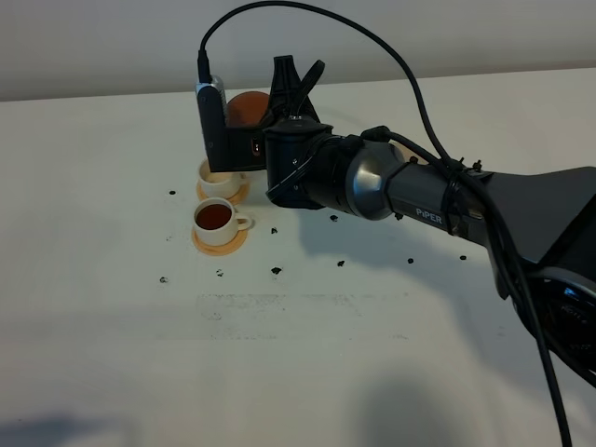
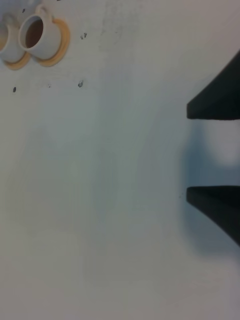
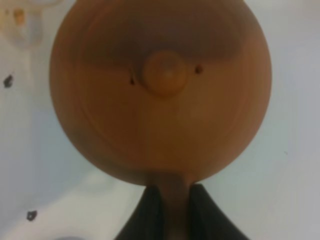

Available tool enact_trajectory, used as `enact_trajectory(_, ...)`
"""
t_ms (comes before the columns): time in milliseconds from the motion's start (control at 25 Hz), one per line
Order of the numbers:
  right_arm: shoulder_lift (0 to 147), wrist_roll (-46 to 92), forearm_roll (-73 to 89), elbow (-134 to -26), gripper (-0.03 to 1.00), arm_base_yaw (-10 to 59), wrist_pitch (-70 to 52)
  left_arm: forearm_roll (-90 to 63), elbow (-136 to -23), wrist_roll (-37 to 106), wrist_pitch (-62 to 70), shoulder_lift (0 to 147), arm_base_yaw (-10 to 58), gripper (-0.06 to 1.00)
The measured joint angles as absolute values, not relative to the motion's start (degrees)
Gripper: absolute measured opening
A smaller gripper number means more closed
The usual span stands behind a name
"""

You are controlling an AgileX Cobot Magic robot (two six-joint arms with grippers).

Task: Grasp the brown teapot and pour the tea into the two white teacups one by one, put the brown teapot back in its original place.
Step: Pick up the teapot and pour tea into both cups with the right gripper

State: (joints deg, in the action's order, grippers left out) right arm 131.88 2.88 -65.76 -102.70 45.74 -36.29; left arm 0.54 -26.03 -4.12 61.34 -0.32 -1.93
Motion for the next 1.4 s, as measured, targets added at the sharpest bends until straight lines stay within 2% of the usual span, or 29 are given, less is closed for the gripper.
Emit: enact_trajectory(1400,134.35,8.51,-77.53,-102.57,0.09,46.48,-37.29,0.54,-26.03,-4.12,61.34,-0.32,-1.93,0.31)
